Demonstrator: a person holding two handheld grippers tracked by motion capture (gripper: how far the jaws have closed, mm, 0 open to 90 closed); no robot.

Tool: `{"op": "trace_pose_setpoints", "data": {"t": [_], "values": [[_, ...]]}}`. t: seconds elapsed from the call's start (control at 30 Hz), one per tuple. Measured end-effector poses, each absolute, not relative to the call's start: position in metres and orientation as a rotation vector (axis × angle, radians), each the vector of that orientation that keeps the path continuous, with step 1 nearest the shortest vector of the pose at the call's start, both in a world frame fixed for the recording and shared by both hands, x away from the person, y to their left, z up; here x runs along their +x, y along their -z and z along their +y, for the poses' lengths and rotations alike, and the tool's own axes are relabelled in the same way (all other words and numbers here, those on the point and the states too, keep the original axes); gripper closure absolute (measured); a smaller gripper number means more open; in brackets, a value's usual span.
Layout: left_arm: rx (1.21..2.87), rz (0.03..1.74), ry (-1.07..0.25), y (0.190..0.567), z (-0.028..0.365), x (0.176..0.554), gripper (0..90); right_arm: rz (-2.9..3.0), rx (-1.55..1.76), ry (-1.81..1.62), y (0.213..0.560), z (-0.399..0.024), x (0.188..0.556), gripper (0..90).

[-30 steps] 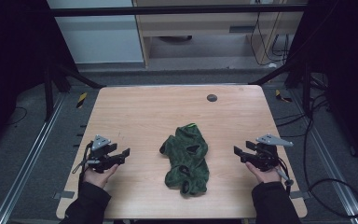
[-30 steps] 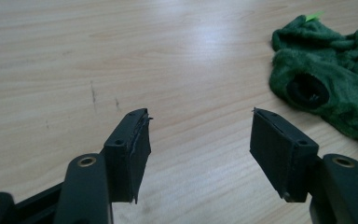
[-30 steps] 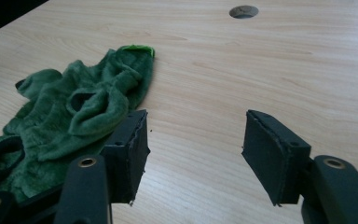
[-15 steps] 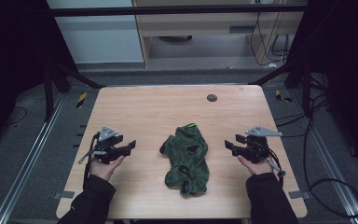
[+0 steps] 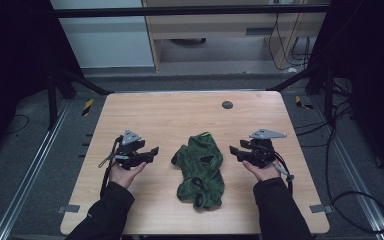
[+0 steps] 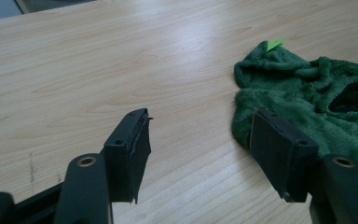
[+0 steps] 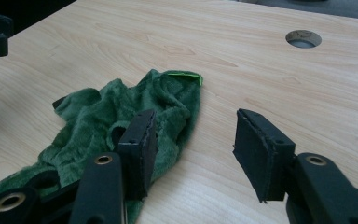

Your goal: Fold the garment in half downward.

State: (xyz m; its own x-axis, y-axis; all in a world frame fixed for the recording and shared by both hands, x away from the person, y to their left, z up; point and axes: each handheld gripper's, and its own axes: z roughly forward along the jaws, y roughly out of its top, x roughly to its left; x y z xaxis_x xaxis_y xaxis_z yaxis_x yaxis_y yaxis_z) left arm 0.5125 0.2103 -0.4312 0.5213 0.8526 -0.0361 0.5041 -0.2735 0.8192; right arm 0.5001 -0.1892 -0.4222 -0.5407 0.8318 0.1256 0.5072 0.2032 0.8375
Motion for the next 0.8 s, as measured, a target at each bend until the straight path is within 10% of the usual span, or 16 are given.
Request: {"op": "trace_pose_setpoints", "data": {"t": [0.8], "values": [[2.008, 1.068, -0.477, 0.448, 0.163, 0.543, 43.8, 2.176, 1.281, -1.227, 0.439, -0.158, 0.536, 54.3]]}}
